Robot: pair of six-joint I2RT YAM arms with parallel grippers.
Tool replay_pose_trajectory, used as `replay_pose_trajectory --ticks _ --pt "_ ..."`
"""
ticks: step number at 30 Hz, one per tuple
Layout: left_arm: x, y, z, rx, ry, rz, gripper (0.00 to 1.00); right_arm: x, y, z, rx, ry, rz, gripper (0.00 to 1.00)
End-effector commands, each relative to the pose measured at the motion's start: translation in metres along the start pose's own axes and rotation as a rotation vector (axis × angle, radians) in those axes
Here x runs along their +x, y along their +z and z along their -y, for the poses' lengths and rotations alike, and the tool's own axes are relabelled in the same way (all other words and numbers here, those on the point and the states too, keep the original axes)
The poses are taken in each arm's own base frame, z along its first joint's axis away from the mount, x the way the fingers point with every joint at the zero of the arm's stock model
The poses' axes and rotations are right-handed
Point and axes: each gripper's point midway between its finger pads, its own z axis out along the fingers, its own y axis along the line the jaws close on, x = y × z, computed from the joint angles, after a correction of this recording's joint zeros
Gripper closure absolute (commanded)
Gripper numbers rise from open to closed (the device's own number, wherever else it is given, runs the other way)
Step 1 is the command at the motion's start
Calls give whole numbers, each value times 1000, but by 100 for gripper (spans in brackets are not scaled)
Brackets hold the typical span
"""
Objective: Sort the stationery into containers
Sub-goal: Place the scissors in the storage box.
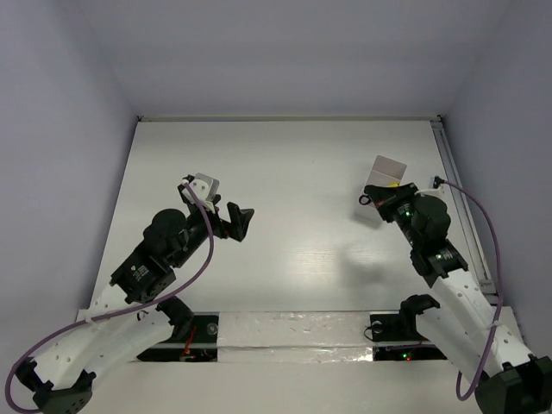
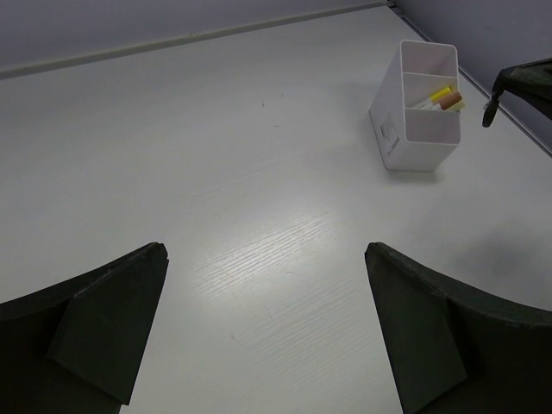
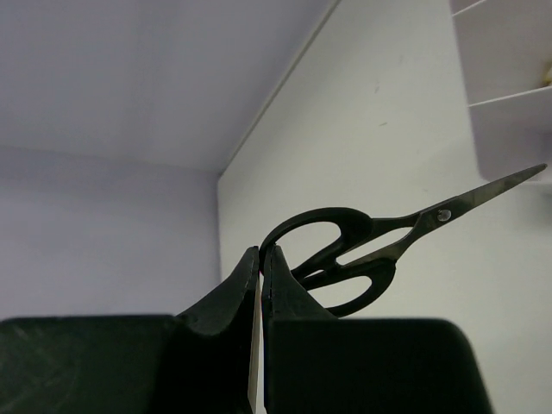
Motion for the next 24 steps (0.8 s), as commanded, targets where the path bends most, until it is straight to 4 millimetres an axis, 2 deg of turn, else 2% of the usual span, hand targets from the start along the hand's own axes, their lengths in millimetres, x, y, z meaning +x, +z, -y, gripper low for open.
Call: replay_pose_trajectory --ticks 1,8,13,15,24 --pt "-10 1 4 20 -4 42 1 -3 -11 -38 -158 78 -19 100" --pt "-8 1 3 18 -5 36 1 5 4 -25 -151 114 -39 100" --pt "-7 2 4 21 -3 34 1 -9 15 -22 -153 139 -12 100" --pt "-7 3 4 20 -4 31 1 -4 21 -15 -140 150 -39 100" --pt "-5 4 3 16 0 26 1 -11 34 15 -91 178 -15 100"
